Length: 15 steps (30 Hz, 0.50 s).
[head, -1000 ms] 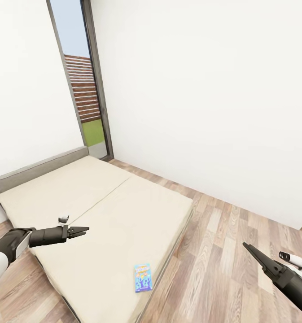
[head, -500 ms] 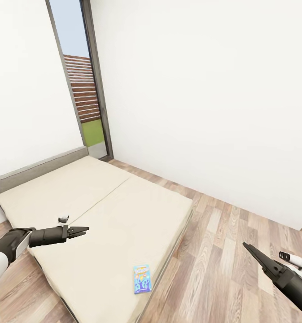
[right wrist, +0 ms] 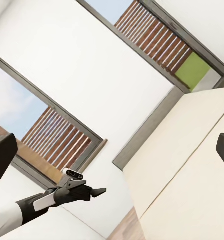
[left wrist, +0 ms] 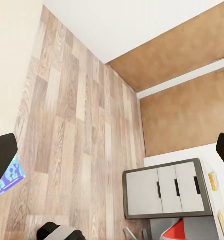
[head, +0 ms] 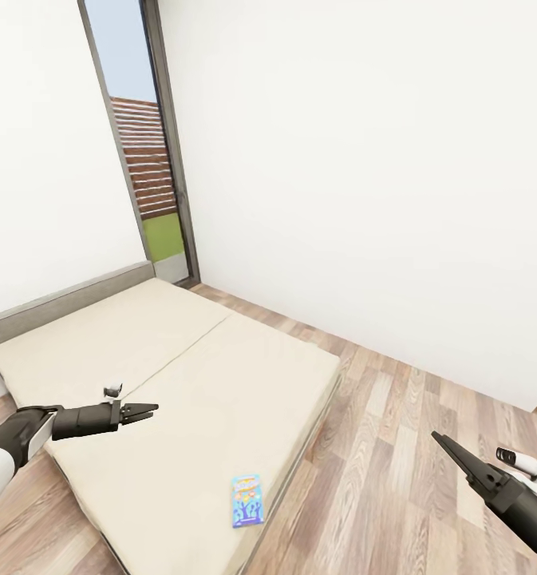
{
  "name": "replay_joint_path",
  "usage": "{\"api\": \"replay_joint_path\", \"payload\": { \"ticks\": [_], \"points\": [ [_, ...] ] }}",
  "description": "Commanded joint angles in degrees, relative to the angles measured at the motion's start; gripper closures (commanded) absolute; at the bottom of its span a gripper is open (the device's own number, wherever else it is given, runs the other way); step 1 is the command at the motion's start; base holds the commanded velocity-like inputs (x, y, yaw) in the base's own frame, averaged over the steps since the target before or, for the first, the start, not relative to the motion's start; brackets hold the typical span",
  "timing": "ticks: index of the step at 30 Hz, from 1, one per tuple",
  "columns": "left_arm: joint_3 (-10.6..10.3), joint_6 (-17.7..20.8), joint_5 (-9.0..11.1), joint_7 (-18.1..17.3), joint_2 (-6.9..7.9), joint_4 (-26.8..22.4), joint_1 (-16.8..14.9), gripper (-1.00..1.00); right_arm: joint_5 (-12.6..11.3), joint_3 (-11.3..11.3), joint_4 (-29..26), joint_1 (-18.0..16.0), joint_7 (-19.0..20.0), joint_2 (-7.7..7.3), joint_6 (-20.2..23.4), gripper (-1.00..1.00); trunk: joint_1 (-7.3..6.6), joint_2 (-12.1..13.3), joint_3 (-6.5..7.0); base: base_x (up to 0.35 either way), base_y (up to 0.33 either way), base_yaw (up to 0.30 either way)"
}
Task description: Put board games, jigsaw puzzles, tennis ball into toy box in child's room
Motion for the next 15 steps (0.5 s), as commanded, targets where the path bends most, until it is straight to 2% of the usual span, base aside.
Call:
{"api": "replay_joint_path", "payload": {
  "ticks": [1,6,15],
  "points": [
    [-0.05,0.61,0.11,-0.18,0.01,0.0,-0.04,-1.0,-0.34,0.01,-0.03,-0.01,-0.06,-0.02,0.4,-1.0,0.04,-0.11,-0.11,0.002,-0.01,0.0],
    [-0.06,0.63,0.11,-0.17,0.01,0.0,-0.04,-1.0,-0.34,0.01,0.01,-0.01,-0.1,-0.02,0.4,-1.0,0.04,-0.11,-0.11,0.001,-0.117,0.0],
    [-0.08,0.62,0.11,-0.17,0.01,0.0,-0.04,-1.0,-0.34,0.03,0.01,-0.01,-0.06,-0.02,0.4,-1.0,0.04,-0.11,-0.11,0.0,-0.266,0.0]
  ]
}}
